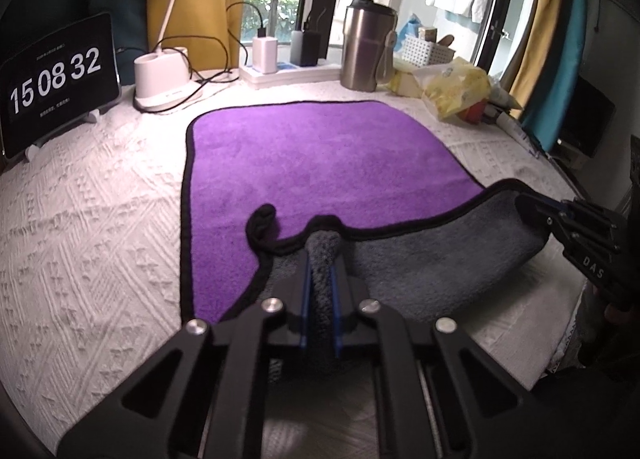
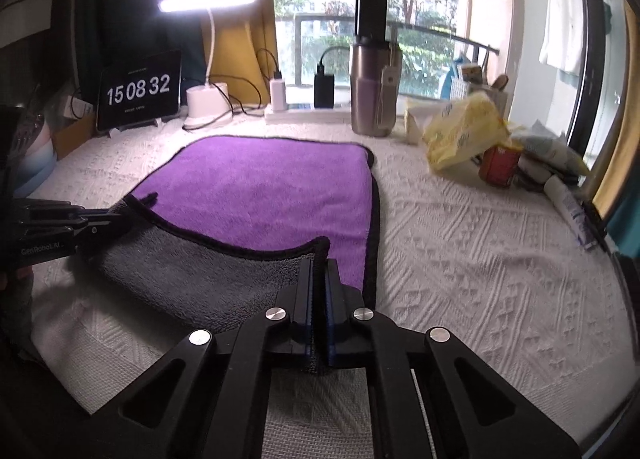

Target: Fold towel

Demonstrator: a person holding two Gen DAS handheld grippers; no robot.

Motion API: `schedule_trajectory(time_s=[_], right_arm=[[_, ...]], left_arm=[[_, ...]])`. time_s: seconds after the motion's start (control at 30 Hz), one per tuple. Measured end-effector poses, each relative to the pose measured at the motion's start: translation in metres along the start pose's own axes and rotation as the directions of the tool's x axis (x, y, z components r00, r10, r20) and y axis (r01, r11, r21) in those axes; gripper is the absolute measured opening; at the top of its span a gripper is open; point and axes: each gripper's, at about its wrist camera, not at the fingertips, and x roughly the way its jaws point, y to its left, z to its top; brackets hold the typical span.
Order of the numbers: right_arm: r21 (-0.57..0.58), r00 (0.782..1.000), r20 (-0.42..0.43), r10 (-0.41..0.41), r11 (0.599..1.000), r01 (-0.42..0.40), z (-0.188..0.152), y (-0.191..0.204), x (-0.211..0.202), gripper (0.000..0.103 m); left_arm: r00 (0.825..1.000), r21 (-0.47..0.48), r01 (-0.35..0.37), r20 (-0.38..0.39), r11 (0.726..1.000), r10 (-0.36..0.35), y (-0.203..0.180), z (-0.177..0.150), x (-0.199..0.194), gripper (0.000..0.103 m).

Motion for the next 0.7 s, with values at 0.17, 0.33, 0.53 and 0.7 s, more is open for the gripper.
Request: schedule_trajectory(time_s=[0.17,0.33,0.53,0.7], right_arm=[[-0.009,0.999,0.044,-0.002,1.0,0.002,0.01,0.0,-0.008,0.006],[-0.01,0.998,0.07,-0.01,1.0,0.011,0.019,0.001,-0.009,0.006],[0.003,0.994,0.101,-0.029,1.0,0.029,0.029,-0.008,-0.008,0.006],[-0.01,0.992,0.118,-0.044,0.999,0.045,0.039,-0.012,-0.004,0.006]], left_arm=[[0.999,0.01,-0.006,0.05,1.0,0.006,-0.004,0.007,-0.013,0.008],[0.996,0.013,-0.02,0.087,1.0,0.019,-0.004,0.015,-0.02,0.008],[0.993,0.01,-0.041,0.113,0.999,0.04,-0.001,0.022,-0.022,0.008],[0.99,0.014,-0.051,0.136,0.999,0.048,0.0,0.029,-0.025,0.008]])
